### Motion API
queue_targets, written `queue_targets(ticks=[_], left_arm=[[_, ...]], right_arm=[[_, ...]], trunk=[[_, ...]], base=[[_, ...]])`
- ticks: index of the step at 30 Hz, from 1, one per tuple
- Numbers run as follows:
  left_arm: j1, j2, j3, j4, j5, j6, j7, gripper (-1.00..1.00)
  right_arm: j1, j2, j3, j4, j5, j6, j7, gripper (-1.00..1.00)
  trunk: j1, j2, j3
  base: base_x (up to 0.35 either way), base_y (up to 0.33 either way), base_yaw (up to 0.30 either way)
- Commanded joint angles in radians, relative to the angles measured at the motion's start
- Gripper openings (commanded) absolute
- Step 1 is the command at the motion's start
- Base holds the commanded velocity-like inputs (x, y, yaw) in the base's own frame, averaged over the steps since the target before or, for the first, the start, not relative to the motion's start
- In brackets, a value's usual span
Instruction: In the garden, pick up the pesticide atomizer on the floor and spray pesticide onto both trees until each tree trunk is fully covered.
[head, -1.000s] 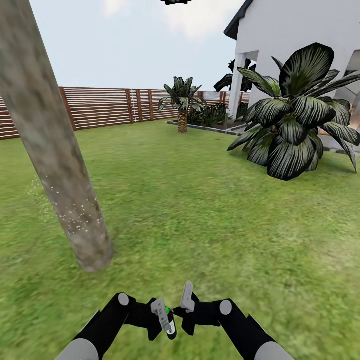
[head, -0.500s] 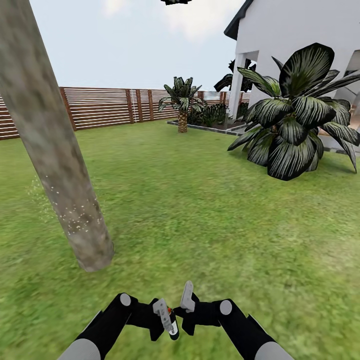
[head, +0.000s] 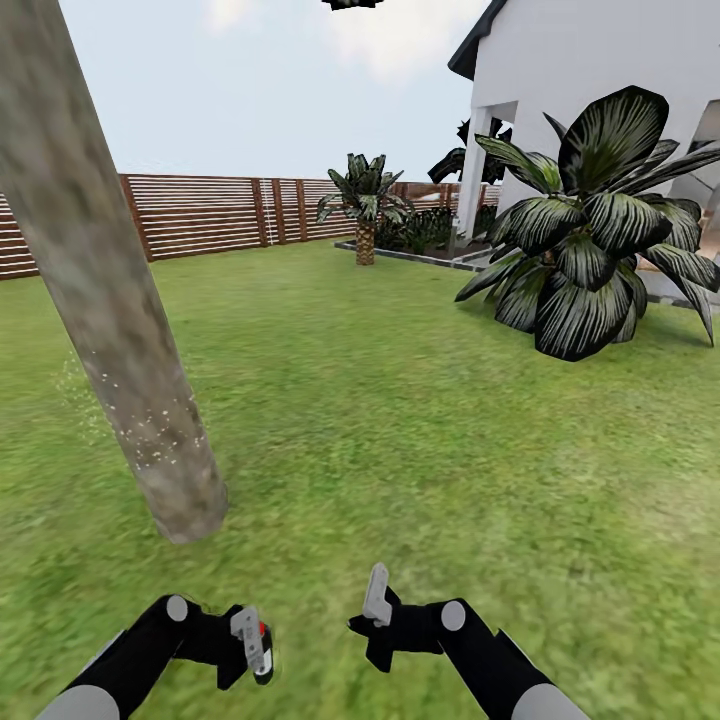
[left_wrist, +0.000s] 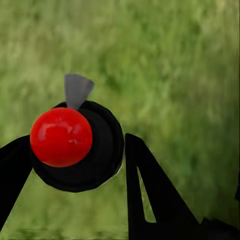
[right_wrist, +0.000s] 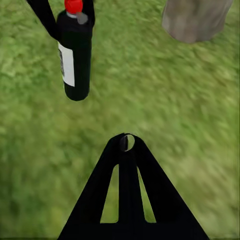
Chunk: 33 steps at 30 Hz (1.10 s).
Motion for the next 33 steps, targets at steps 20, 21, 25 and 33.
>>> queue_targets(ticks=[20, 21, 25, 33], left_arm=[[0.147, 0.056, 0.625, 0.277, 0.339, -0.267, 0.650, -1.00], [0.174, 0.048, 0.629, 0.279, 0.380, -0.295, 0.692, -1.00], [0.208, 0.017, 0.631, 0.317, 0.420, -0.358, 0.774, -1.00], [0.239, 0.019, 0.650, 0.292, 0.441, -0.366, 0.795, -1.00]], right_arm=[[0.025, -0.123, -0.076, 0.526, -0.387, -0.327, -0.942, 1.00], [0.043, -0.138, -0.076, 0.528, -0.457, -0.381, -0.951, 1.00], [0.087, -0.156, -0.074, 0.531, -0.543, -0.451, -0.956, 1.00], [0.096, -0.107, -0.077, 0.529, -0.556, -0.458, -0.962, 1.00]], trunk=[[0.000, 0.000, -0.001], [0.000, 0.000, -0.001], [0.000, 0.000, -0.001], [0.000, 0.000, -0.001]], base=[[0.000, 0.000, 0.000], [0.000, 0.000, 0.000], [0.000, 0.000, 0.000], [0.000, 0.000, 0.017]])
